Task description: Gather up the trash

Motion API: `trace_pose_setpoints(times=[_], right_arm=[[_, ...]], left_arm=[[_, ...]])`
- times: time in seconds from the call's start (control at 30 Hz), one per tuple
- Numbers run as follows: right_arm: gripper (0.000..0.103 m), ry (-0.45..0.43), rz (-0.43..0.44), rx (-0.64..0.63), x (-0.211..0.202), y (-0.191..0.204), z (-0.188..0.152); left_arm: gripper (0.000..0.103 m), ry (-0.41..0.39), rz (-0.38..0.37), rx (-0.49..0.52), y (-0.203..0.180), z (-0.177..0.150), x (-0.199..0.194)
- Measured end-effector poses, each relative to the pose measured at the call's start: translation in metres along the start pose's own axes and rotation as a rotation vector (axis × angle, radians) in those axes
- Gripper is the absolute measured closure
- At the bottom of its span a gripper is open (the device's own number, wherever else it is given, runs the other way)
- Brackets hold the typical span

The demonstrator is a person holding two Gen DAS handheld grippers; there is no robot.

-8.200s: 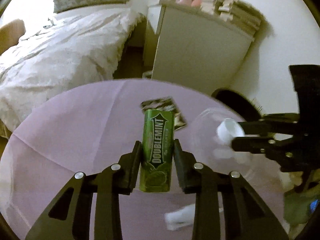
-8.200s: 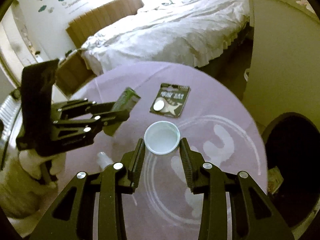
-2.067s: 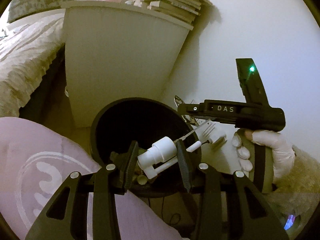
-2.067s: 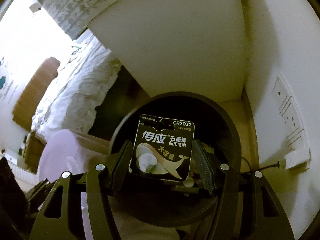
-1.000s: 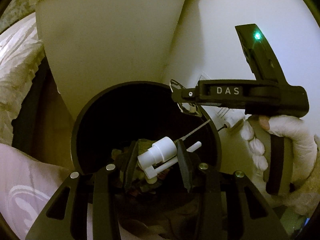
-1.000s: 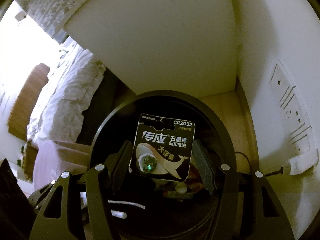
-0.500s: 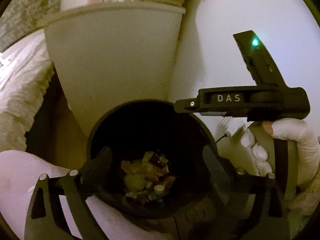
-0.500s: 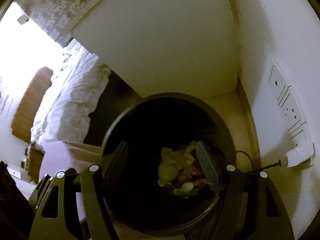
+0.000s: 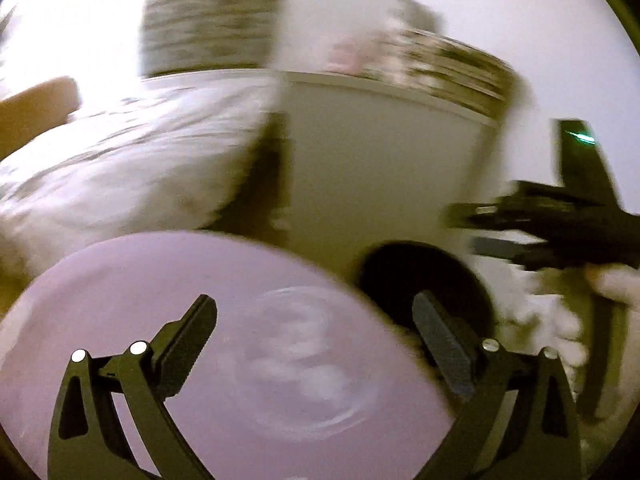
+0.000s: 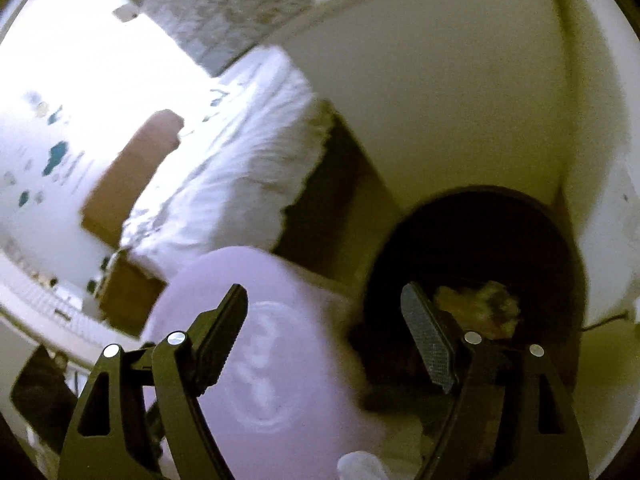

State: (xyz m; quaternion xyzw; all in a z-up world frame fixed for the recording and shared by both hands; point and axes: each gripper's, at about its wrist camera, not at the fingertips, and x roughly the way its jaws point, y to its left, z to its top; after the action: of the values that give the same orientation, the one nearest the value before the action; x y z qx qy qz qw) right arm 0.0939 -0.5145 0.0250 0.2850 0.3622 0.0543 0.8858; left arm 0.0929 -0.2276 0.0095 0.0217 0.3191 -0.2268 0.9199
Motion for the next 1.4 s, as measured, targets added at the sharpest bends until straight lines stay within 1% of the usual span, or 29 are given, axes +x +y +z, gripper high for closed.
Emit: trace_pose_setpoints(times=[0.07,0.1,0.17,0.2,0.27,0.33,0.4,0.47,0.53,0.63,0.7,0.77,0.87,0.9,1.03,1.1,1.3,1.4], right_arm=[[0.021,-0.028,0.020,-0.055,0.001,0.034,-0.006],[0.018,-0.044,0.028,-0.083,0.001,0.051,-0.009],[0.016,-0.083,0.051,-0.149,0.003,0.090,-0.021],[0.013,-0.093,0.056,-0.173,0.004,0.103,-0.025],[0.007,-0.127,0.074,-0.232,0.010,0.140,-0.042],[0.007,-0.148,0.086,-0.274,0.016,0.166,-0.057],[0.006,-0.177,0.081,-0.325,0.023,0.192,-0.077],[0.005,-0.204,0.066,-0.368,0.030,0.211,-0.096],[0.005,-0.224,0.044,-0.401,0.039,0.221,-0.117],[0.005,-0.234,-0.004,-0.418,0.058,0.222,-0.144],[0.005,-0.226,-0.037,-0.415,0.068,0.217,-0.156],[0.005,-0.219,-0.070,-0.413,0.078,0.208,-0.164],[0.005,-0.228,-0.103,-0.423,0.088,0.202,-0.172],[0.005,-0.234,-0.109,-0.431,0.091,0.200,-0.172],[0.005,-0.265,-0.130,-0.484,0.099,0.197,-0.185],[0.005,-0.258,-0.130,-0.485,0.103,0.195,-0.185],[0.005,-0.291,-0.125,-0.468,0.102,0.188,-0.184],[0.005,-0.302,-0.130,-0.459,0.100,0.184,-0.183]], left_arm=[[0.006,-0.024,0.078,-0.066,0.034,-0.005,-0.025],[0.006,-0.038,0.102,-0.093,0.046,-0.007,-0.035],[0.005,-0.069,0.172,-0.150,0.072,-0.012,-0.058],[0.005,-0.083,0.228,-0.179,0.087,-0.016,-0.072],[0.005,-0.099,0.273,-0.202,0.102,-0.022,-0.087],[0.005,-0.120,0.309,-0.240,0.119,-0.030,-0.105],[0.005,-0.121,0.334,-0.266,0.127,-0.037,-0.114],[0.005,-0.128,0.357,-0.276,0.131,-0.045,-0.123],[0.005,-0.132,0.385,-0.275,0.137,-0.053,-0.132],[0.005,-0.143,0.417,-0.270,0.145,-0.058,-0.136],[0.005,-0.153,0.435,-0.274,0.147,-0.064,-0.138],[0.005,-0.150,0.435,-0.284,0.151,-0.068,-0.136],[0.005,-0.121,0.421,-0.294,0.157,-0.073,-0.126],[0.005,-0.105,0.419,-0.293,0.158,-0.074,-0.119],[0.005,-0.081,0.426,-0.272,0.160,-0.082,-0.103],[0.005,-0.067,0.436,-0.261,0.160,-0.088,-0.096],[0.005,-0.045,0.455,-0.237,0.157,-0.098,-0.080],[0.005,-0.030,0.444,-0.243,0.158,-0.099,-0.075]])
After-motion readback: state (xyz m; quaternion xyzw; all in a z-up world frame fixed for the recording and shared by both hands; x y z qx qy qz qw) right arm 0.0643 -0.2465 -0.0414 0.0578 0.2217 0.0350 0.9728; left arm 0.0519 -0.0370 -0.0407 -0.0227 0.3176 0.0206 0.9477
